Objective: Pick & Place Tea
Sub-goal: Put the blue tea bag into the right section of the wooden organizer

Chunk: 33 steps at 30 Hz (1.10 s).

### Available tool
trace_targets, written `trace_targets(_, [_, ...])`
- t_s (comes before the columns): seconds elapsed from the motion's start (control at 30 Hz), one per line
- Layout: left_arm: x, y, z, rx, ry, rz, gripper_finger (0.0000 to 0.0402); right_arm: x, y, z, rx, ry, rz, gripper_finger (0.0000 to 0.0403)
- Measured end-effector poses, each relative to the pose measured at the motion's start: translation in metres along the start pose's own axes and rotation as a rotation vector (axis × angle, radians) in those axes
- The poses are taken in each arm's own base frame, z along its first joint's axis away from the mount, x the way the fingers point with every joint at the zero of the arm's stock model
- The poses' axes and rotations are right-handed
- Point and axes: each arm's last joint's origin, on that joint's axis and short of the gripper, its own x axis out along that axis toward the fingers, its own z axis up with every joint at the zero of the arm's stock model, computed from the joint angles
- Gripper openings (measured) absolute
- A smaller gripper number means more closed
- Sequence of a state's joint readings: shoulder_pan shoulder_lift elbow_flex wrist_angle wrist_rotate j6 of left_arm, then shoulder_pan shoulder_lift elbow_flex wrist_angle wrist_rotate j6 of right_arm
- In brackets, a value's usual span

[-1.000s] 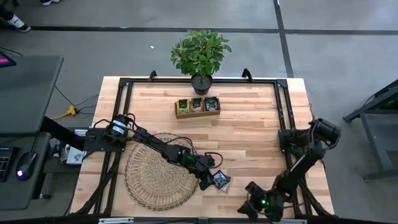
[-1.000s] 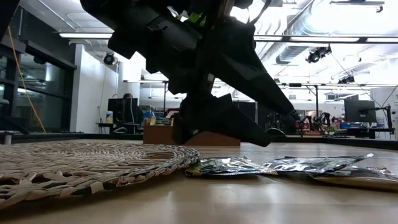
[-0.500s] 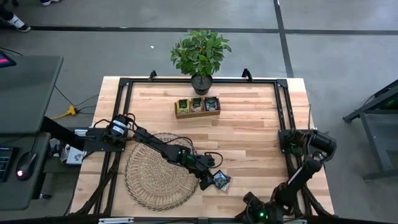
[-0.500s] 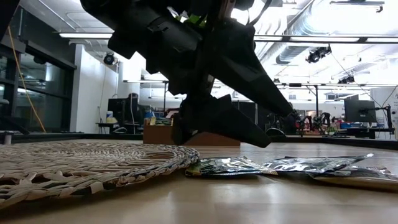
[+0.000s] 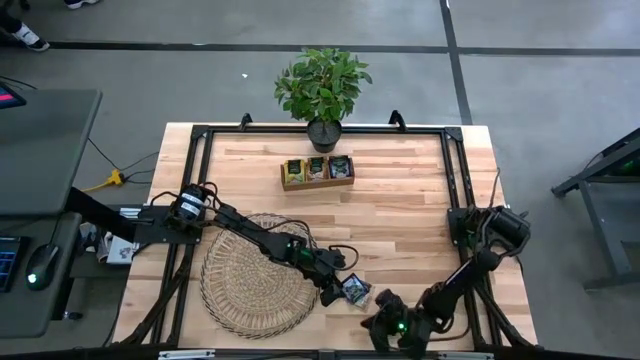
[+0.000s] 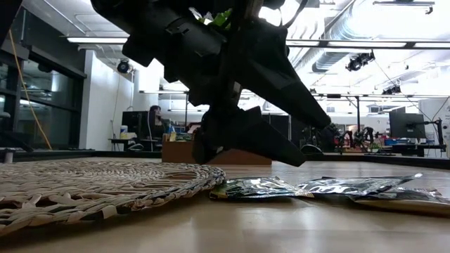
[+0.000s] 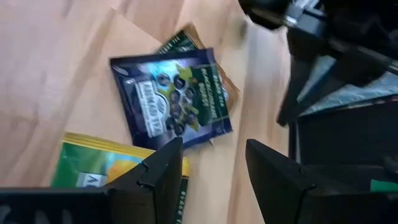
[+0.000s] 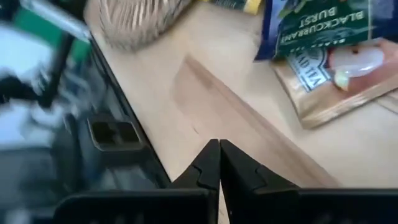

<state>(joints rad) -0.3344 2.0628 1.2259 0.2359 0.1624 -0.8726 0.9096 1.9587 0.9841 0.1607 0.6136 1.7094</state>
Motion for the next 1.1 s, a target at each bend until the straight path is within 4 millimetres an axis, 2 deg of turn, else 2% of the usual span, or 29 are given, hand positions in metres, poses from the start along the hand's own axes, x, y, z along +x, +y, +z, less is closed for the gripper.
trace_targets(0.13, [0.0,0.0,0.0,0.0,0.011,-0.011,0.0175,-0.003,0.001,-0.005,-0.272,0.104,0.01,0.0014])
trace_targets(0.33, [0.0,0.0,0.0,0.003,0.008,-0.008,0.0175,-0.011,0.015,-0.004,-0.735,0.287,0.094,0.0015])
trace_targets(0.47, [0.0,0.0,0.0,-0.003,0.008,-0.008,0.0175,-0.011,0.012,0.007,-0.984,0.366,0.023,0.0005])
trace_targets(0.63, [0.0,-0.001,0.0,-0.021,0.008,-0.01,0.0175,-0.01,0.011,0.023,-1.194,0.471,-0.101,0.0006])
trace_targets(0.73, [0.0,-0.001,0.0,-0.024,0.006,-0.01,0.0175,-0.01,0.015,0.03,-1.299,0.524,-0.117,0.0026])
trace_targets(0.87, [0.0,-0.001,0.0,-0.026,0.006,-0.01,0.0175,-0.007,0.017,0.037,-1.381,0.542,-0.113,0.0072])
trace_targets(1.1, [0.0,0.0,0.0,-0.026,0.003,-0.007,0.0175,-0.004,0.011,0.052,-1.523,0.423,-0.28,0.0171])
